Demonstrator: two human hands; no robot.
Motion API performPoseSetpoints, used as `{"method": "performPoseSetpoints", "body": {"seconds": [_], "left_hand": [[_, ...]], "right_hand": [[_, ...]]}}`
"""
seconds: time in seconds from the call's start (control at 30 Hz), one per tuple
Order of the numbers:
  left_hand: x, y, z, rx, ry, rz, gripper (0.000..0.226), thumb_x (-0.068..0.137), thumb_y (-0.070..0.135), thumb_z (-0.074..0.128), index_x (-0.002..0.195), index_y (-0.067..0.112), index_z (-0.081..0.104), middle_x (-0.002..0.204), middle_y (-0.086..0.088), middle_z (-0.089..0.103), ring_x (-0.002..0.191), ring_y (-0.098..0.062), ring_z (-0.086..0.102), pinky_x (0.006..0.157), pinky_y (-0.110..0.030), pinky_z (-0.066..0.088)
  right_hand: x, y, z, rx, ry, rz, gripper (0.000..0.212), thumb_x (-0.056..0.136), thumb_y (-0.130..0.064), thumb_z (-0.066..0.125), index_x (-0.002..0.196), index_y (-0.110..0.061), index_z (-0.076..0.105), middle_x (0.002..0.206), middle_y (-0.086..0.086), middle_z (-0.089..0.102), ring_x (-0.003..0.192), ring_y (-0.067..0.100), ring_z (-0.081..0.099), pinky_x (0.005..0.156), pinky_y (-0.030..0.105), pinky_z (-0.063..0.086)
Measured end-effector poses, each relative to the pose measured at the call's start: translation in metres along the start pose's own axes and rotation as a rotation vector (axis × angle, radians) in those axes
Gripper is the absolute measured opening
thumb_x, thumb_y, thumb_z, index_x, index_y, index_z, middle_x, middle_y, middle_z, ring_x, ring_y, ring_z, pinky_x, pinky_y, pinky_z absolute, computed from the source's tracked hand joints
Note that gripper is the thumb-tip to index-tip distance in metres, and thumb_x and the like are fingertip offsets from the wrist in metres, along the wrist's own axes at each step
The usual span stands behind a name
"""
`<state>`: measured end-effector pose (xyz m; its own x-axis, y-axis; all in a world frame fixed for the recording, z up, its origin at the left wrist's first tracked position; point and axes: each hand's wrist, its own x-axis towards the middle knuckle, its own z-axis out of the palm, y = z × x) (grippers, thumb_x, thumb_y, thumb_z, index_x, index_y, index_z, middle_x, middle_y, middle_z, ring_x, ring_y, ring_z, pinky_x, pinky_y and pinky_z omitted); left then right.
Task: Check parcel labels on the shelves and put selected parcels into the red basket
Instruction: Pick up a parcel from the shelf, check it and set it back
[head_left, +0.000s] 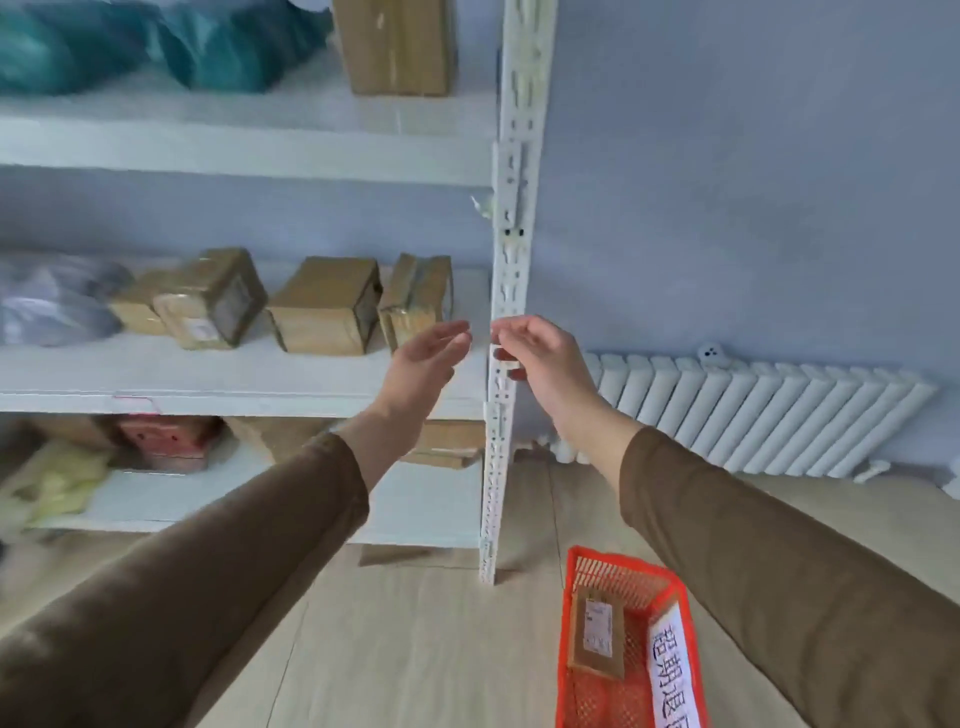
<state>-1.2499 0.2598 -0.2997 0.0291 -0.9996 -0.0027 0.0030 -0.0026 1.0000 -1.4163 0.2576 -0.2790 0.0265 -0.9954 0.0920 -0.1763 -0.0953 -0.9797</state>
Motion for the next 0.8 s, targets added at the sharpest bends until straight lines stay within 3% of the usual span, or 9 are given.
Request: {"method": "performPoseSetpoints", "body": {"seconds": [0.17,0.3,0.47,0.8], "left_hand": [[-0.034,0.097,-0.103,-0.03,0.169,0.166,0.018,0.101,0.022,0.067,0.119,0.023,0.07,0.121,-0.003,0.074,0.112,-0.015,0.065,0.104,-0.033,0.047],[-0.061,0.141,-0.189,-0.01,0.277,0.249,0.019,0.1,0.026,0.069,0.118,0.025,0.071,0.129,-0.005,0.073,0.127,-0.023,0.064,0.114,-0.04,0.046],[-0.088,0.175,-0.304,0.036,0.337,0.306,0.023,0.102,0.027,0.066,0.124,0.022,0.07,0.13,-0.004,0.072,0.126,-0.018,0.064,0.114,-0.039,0.046],[-0.083,0.219,-0.525,0.093,0.378,0.348,0.032,0.102,0.032,0.064,0.13,0.017,0.068,0.127,-0.002,0.074,0.125,-0.018,0.065,0.114,-0.04,0.047]], "right_hand": [[0.003,-0.109,0.084,0.039,-0.152,-0.16,0.017,0.101,-0.02,0.062,0.11,-0.011,0.073,0.112,0.008,0.075,0.1,0.017,0.07,0.086,0.033,0.056],[-0.006,-0.173,0.163,0.037,-0.238,-0.258,0.017,0.101,-0.021,0.059,0.109,-0.013,0.072,0.107,0.003,0.076,0.103,0.019,0.07,0.078,0.022,0.051],[-0.015,-0.226,0.273,0.035,-0.284,-0.307,0.017,0.103,-0.025,0.058,0.111,-0.018,0.071,0.104,-0.003,0.075,0.102,0.017,0.069,0.088,0.035,0.055],[0.002,-0.297,0.463,0.054,-0.309,-0.305,0.016,0.103,-0.025,0.058,0.117,-0.021,0.064,0.113,0.001,0.071,0.106,0.019,0.069,0.092,0.035,0.057]]}}
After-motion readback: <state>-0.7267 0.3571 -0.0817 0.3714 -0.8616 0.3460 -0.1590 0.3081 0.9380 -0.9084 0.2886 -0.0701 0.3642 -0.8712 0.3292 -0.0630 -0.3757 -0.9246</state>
